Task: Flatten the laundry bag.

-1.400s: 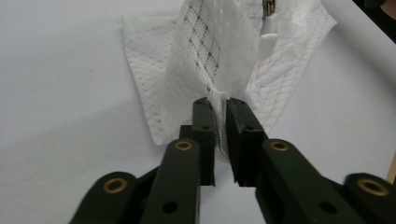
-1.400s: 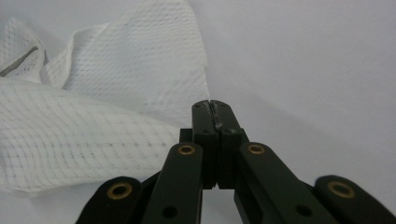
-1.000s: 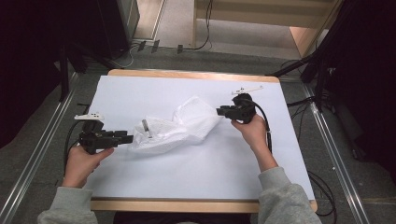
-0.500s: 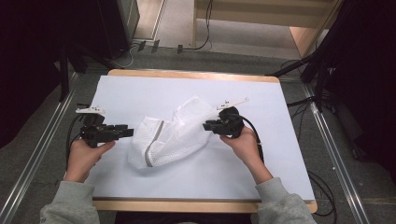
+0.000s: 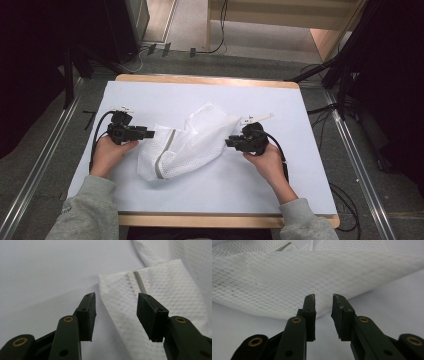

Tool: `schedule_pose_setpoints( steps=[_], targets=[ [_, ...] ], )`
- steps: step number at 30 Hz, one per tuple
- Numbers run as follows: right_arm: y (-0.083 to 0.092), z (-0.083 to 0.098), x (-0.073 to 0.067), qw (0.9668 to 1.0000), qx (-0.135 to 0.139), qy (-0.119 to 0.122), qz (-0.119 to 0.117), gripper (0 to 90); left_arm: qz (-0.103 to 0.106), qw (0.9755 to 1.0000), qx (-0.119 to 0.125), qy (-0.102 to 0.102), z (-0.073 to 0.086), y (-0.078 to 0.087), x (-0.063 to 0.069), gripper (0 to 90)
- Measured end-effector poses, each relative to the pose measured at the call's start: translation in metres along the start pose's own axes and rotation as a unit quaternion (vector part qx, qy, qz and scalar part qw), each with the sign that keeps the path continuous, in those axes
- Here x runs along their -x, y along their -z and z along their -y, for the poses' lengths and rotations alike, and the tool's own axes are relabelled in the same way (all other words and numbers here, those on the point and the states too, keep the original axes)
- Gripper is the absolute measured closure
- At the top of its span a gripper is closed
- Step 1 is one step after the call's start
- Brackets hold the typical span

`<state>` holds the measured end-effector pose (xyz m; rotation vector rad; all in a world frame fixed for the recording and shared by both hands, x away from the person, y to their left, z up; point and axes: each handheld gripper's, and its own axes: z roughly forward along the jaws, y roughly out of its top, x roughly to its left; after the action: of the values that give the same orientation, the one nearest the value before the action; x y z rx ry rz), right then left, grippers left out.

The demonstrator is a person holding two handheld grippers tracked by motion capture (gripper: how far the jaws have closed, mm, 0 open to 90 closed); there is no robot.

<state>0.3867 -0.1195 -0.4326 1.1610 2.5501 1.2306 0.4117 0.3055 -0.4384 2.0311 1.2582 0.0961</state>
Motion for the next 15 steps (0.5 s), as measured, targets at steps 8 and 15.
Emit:
schedule_pose_setpoints(
  steps=[8, 15],
  targets=[
    [0.0, 0.011, 0.011, 0.9998, -0.009, -0.013, 0.015, 71.8, -0.012, 0.9998, -0.014, -0.01, -0.007, -0.022, -0.003, 57.4],
    [0.0, 0.012, 0.014, 0.9996, -0.007, -0.019, 0.018, 71.6, -0.002, 0.9992, -0.032, -0.022, -0.005, -0.025, 0.0, 85.9]
  ],
)
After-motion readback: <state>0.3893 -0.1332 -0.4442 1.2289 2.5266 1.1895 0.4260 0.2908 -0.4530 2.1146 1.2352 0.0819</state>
